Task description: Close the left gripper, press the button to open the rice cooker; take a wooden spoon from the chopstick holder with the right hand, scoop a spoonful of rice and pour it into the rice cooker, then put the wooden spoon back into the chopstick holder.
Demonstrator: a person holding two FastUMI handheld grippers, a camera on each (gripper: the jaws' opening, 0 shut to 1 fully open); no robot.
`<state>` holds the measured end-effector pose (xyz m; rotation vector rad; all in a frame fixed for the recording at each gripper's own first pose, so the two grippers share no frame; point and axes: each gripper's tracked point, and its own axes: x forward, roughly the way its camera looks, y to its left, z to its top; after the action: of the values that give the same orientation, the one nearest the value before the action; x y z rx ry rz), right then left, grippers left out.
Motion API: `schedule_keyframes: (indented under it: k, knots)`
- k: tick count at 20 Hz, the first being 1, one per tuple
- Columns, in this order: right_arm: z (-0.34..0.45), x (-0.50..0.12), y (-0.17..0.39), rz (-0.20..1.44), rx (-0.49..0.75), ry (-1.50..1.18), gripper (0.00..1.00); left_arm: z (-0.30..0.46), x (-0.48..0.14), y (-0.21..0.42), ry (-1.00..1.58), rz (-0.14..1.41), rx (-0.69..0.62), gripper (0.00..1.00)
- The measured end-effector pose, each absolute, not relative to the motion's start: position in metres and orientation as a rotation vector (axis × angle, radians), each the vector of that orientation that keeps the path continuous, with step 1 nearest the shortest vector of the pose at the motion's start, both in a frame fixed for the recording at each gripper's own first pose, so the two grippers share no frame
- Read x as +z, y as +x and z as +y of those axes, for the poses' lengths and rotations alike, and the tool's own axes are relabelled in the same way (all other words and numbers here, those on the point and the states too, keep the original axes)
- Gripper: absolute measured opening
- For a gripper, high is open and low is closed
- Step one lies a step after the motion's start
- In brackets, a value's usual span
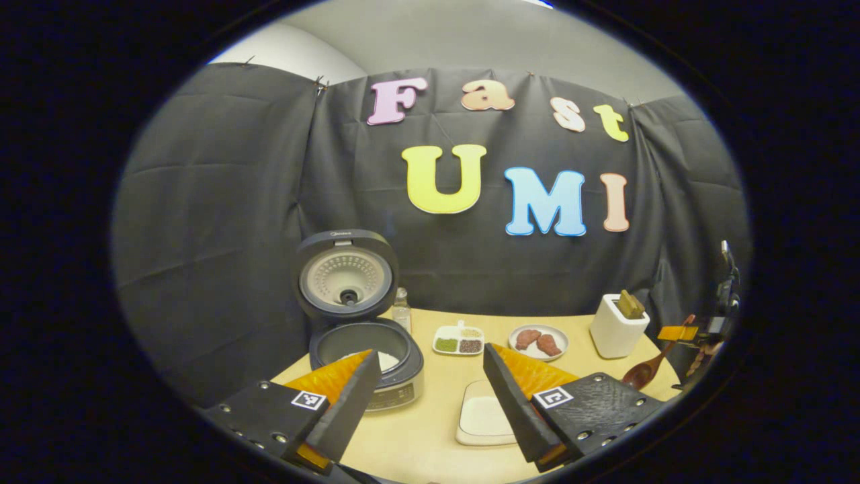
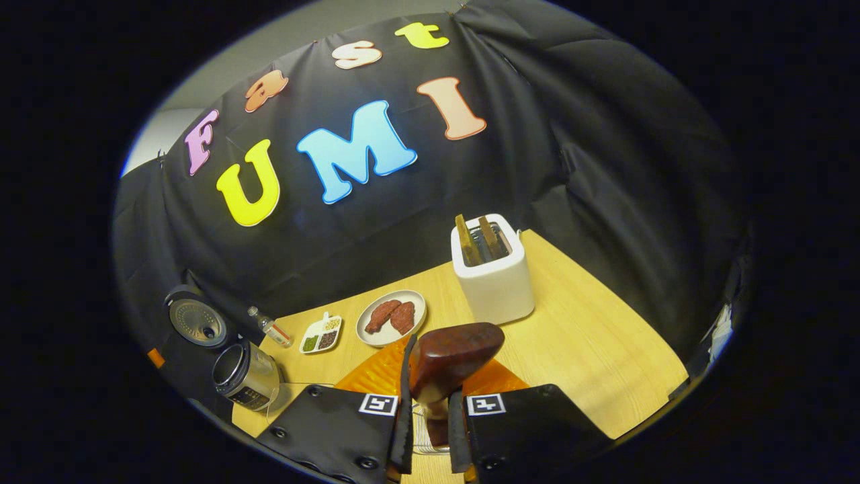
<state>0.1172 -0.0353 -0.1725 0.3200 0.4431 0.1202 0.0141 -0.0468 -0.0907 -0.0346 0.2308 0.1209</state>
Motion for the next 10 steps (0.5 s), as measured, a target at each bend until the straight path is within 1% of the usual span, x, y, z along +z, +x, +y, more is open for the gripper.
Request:
schedule_keyframes:
  k: [5,10]
  knots:
    - [-0.056,-0.152,0.093,0.418,0.011,0.316,0.23,-0.041,-0.083,0.038,-0.033,0.210,0.058,0.95]
    - [-0.065,-0.126,0.064,0.376,-0.090,0.321,0.23,-0.036,-0.076,0.060,-0.050,0.187,-0.043,0.96]
